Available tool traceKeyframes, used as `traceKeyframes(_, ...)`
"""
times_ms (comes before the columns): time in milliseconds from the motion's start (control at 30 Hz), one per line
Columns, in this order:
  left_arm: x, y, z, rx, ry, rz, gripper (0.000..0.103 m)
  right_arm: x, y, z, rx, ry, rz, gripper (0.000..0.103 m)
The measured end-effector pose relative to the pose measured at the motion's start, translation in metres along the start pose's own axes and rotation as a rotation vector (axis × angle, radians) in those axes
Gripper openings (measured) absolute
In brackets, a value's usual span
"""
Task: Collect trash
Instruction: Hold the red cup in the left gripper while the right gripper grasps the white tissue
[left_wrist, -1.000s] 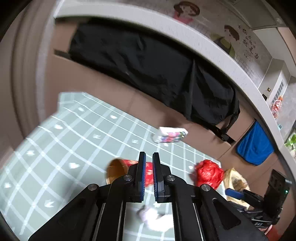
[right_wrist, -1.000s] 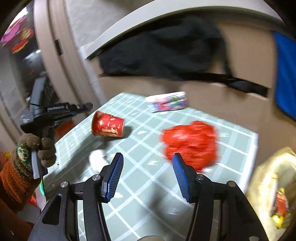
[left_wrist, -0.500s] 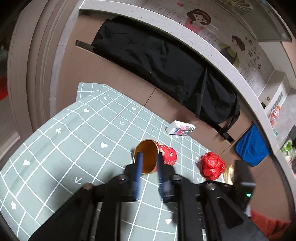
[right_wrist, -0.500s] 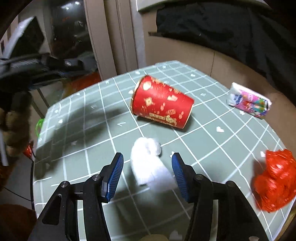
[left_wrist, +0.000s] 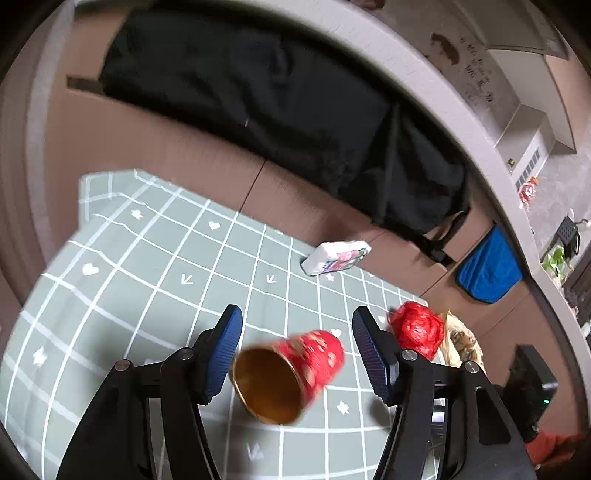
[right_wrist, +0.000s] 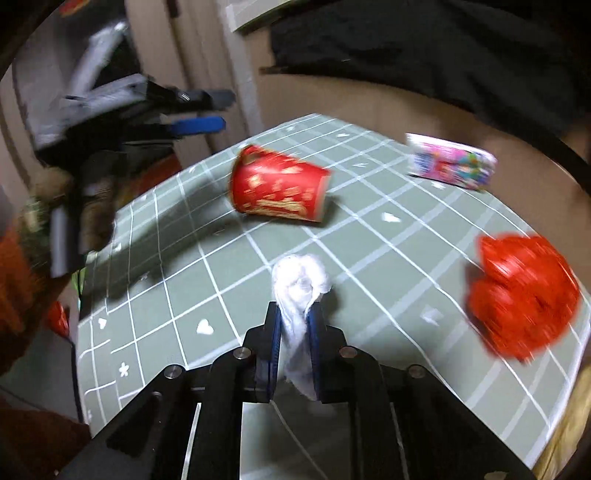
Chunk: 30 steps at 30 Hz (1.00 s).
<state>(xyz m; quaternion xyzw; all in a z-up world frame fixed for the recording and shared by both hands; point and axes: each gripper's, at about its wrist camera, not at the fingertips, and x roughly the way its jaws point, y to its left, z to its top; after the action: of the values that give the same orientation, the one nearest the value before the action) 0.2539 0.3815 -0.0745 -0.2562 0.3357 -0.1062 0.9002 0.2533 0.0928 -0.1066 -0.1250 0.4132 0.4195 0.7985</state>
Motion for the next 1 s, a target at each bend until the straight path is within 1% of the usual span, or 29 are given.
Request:
traceKeyframes(100,0.027,0.014,0.004,-0.040,0.088,-0.019,0.065,-0.020,-0.017,-0.013,0.064,-0.027,-0.025,0.013)
traceKeyframes(167,0.040,0.019,0.000,-0.065,0.135,-0.031,0.065,-0.031,-0.028,-0.021,0.107,-0.041,-0.043,0.013)
traceKeyframes(233,0.044,0.017,-0.010,-0.077,0.166,-0.034,0.065,-0.037,-0.038,-0.027,0.148,-0.048,-0.054,0.014)
traceKeyframes(300,0.044,0.011,-0.021,-0.065,0.191,-0.048,0.066,-0.041,-0.047,-0.032,0.184,-0.051,-0.063,0.014)
traceKeyframes(433,0.041,-0.011,-0.045,-0.008,0.229,-0.023,0.071,-0.044,-0.057,-0.034,0.216,-0.065,-0.052,0.015)
traceKeyframes(533,0.045,-0.018,-0.054,-0.016,0.241,-0.001,0.075,-0.042,-0.056,-0.034,0.219,-0.075,-0.037,0.016)
traceKeyframes(667,0.053,-0.026,-0.062,-0.021,0.252,0.056,0.075,-0.040,-0.052,-0.035,0.213,-0.081,-0.020,0.016)
traceKeyframes(767,0.051,-0.033,-0.062,-0.032,0.225,0.081,0.074,-0.044,-0.050,-0.037,0.197,-0.093,-0.025,0.016)
traceKeyframes(833,0.045,-0.039,-0.061,-0.041,0.198,0.111,0.069,-0.050,-0.051,-0.040,0.192,-0.104,-0.032,0.016)
traceKeyframes(867,0.044,-0.042,-0.061,-0.042,0.191,0.122,0.069,-0.053,-0.052,-0.041,0.193,-0.109,-0.039,0.016)
traceKeyframes(1000,0.035,-0.062,-0.062,-0.027,0.138,0.145,0.066,-0.060,-0.061,-0.046,0.209,-0.127,-0.045,0.016)
